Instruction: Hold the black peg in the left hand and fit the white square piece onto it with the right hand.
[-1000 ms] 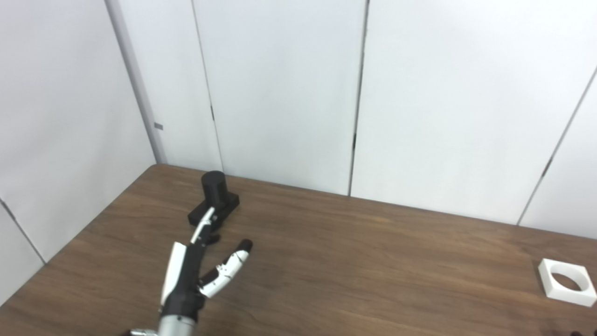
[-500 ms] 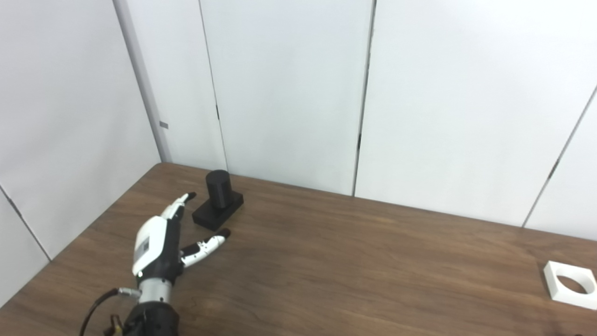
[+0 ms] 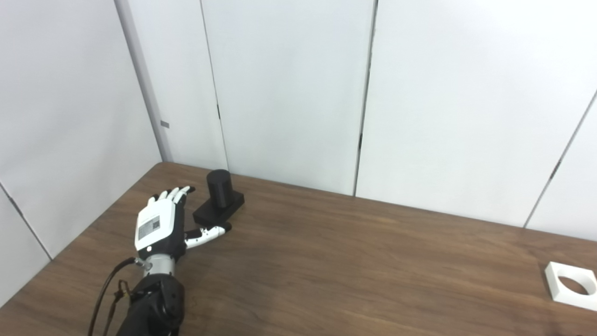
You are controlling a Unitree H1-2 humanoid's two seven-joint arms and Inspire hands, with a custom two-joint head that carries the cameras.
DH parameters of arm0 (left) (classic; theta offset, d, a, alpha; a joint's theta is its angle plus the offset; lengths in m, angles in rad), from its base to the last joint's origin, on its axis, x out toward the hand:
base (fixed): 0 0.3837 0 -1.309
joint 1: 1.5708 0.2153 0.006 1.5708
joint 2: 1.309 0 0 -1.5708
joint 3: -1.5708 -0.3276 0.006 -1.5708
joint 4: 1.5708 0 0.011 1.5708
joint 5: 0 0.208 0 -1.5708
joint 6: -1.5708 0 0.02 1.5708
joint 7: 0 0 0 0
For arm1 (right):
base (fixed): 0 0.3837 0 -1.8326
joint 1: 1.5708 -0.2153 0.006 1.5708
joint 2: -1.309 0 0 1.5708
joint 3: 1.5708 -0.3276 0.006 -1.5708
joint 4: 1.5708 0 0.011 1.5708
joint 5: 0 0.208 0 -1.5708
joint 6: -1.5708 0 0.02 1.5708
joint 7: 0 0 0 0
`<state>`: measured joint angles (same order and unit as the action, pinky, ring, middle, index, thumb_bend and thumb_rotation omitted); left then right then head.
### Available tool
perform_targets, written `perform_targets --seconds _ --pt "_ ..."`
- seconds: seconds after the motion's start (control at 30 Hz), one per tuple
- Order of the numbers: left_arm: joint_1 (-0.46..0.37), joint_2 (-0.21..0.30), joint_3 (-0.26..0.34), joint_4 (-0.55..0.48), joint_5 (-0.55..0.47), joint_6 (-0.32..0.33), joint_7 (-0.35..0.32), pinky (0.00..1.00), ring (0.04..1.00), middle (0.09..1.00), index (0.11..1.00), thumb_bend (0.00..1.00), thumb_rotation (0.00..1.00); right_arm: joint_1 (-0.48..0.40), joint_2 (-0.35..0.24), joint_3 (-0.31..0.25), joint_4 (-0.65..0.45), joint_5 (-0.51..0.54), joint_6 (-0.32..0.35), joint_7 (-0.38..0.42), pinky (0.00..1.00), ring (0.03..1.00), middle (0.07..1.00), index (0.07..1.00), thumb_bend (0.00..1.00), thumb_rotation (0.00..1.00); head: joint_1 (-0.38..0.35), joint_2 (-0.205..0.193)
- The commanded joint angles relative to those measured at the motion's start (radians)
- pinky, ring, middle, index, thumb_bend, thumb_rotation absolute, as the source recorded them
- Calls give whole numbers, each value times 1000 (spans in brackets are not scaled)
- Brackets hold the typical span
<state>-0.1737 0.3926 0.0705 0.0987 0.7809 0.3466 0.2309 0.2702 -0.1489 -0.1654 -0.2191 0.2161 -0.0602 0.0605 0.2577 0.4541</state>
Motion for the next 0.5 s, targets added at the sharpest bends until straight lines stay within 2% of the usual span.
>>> perform_targets --seconds 0.0,0.2,0.47 --pt "-55 43 -4 6 21 3 17 1000 945 912 855 1000 630 5 29 10 -11 4 -2 -4 1000 988 930 974 731 1000 0 0" --pt "-98 70 -45 70 26 55 -22 1000 939 907 864 1000 663 2 30 13 -6 8 -8 -3 1000 971 925 970 730 1000 -4 2" --pt "-115 100 -118 134 95 109 -10 983 911 883 848 1000 683 3 32 17 -8 -4 -14 -12 991 979 925 963 721 998 -11 5"
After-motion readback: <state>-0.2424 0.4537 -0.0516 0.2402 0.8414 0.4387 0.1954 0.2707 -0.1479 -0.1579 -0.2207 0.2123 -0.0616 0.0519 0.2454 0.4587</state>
